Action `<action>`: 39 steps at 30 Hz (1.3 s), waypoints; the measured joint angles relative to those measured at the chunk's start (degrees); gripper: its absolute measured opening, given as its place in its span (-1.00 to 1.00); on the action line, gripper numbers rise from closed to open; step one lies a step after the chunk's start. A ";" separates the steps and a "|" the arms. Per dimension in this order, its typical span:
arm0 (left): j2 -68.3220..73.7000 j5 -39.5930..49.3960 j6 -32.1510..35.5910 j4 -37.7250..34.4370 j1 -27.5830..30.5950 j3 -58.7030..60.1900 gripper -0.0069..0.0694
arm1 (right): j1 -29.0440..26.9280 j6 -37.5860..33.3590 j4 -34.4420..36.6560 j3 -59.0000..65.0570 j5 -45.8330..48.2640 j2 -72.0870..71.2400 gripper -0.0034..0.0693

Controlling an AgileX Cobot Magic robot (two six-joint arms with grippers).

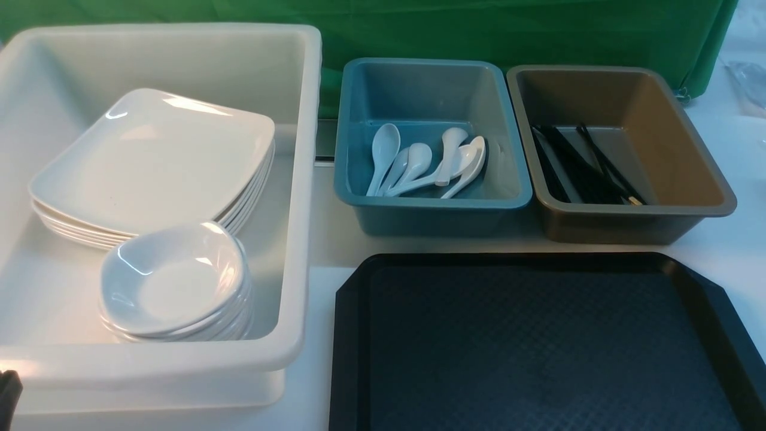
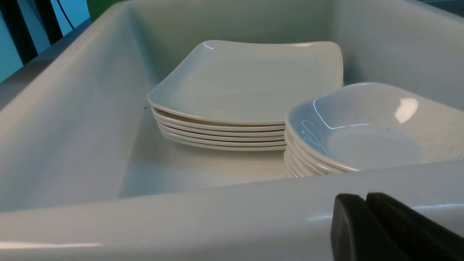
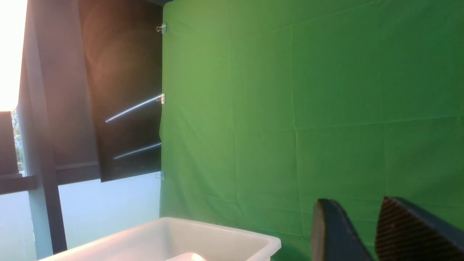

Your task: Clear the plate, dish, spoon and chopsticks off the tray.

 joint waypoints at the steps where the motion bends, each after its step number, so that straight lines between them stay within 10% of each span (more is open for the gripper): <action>1: 0.00 0.00 0.00 0.00 0.00 0.00 -0.77 | 0.00 0.00 0.00 0.00 0.00 0.00 -0.26; 23: -0.04 0.00 -0.04 0.00 0.00 0.00 -0.77 | 0.00 0.00 0.00 0.00 -0.22 0.00 -0.26; 31: -0.04 0.00 -0.04 0.00 0.00 0.00 -0.77 | 0.00 -17.04 16.83 1.10 -0.55 0.49 -0.26; 39: -0.04 0.00 -0.04 0.00 0.00 0.00 -0.74 | -0.42 -18.92 18.57 1.60 3.93 0.57 -0.26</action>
